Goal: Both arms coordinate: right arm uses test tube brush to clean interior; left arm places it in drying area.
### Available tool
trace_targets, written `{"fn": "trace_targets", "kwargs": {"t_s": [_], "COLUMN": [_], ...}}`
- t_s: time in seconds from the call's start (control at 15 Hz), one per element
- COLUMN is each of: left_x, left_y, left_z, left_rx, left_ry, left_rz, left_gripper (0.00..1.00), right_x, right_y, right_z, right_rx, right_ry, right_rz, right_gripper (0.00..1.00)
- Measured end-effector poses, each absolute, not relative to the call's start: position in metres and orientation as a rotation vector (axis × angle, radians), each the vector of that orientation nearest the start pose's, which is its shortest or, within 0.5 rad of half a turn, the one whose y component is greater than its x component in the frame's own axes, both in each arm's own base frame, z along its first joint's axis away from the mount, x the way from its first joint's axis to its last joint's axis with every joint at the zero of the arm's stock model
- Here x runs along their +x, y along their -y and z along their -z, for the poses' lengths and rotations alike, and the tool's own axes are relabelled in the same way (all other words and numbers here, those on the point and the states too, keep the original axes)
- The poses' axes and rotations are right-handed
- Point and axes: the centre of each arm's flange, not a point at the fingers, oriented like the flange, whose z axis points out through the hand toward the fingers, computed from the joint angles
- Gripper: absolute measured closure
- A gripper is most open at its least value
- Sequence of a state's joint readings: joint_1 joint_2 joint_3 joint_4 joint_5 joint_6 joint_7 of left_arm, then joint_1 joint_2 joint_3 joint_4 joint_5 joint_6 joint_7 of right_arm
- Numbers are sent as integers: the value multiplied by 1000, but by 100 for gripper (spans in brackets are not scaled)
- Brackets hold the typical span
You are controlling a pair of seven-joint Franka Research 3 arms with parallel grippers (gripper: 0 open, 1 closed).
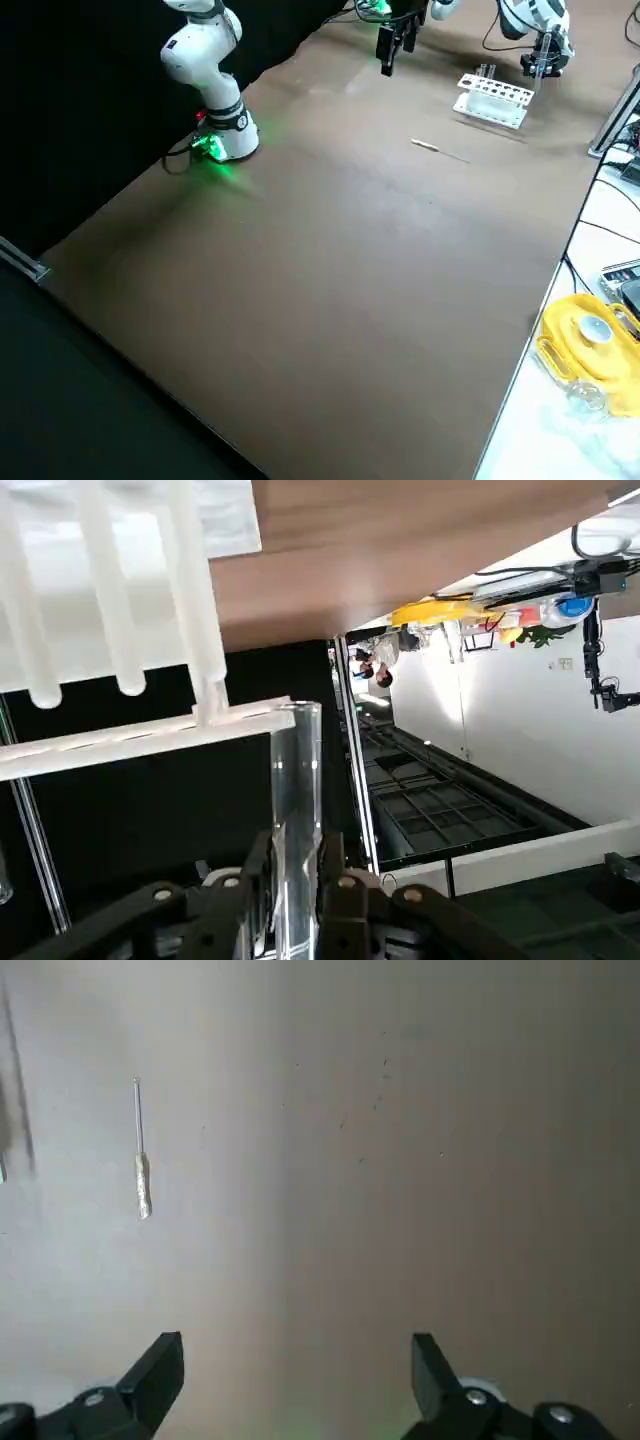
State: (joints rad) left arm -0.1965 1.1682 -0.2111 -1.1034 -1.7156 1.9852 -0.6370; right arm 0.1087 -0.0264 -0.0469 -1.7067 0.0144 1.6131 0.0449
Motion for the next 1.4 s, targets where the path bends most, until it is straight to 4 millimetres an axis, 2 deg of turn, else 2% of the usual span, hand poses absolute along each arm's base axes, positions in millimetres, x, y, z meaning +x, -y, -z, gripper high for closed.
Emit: {"fn": "trace_targets", "kwargs": {"t_s": [1.07,1.4], "left_x": [709,707], "left_y": [315,314], "left_z": [-142,-134], "left_rx": [1185,1184], "left_ry": [-1124,-1134], "left_rz": [1027,1032], "left_gripper": [77,77], "right_x": [544,544], "right_y": [-35,-36], "right_z": [-578,-578], "right_rx": [-3128,-3128], "right_ry": [26,29], "right_rz": [-106,-107], "right_gripper": [0,0]}}
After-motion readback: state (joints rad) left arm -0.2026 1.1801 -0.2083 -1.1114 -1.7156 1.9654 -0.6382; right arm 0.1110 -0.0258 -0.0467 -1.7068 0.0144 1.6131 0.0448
